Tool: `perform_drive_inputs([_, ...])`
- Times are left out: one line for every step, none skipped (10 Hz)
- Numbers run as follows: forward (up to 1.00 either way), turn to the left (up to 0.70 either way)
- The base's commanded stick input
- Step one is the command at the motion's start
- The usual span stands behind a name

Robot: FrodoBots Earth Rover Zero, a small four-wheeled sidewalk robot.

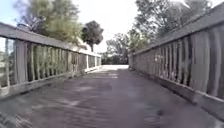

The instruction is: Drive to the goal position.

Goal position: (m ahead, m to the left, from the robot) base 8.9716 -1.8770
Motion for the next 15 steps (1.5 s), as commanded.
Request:
perform_drive_inputs([0.70, 0.00])
perform_drive_inputs([0.70, 0.00])
perform_drive_inputs([0.70, 0.00])
perform_drive_inputs([0.70, 0.00])
perform_drive_inputs([0.70, 0.00])
perform_drive_inputs([0.70, 0.00])
perform_drive_inputs([0.70, 0.00])
perform_drive_inputs([0.70, 0.00])
perform_drive_inputs([0.70, 0.00])
perform_drive_inputs([0.70, 0.00])
perform_drive_inputs([0.70, 0.00])
perform_drive_inputs([0.70, 0.00])
perform_drive_inputs([0.70, 0.00])
perform_drive_inputs([0.70, 0.00])
perform_drive_inputs([0.70, 0.00])
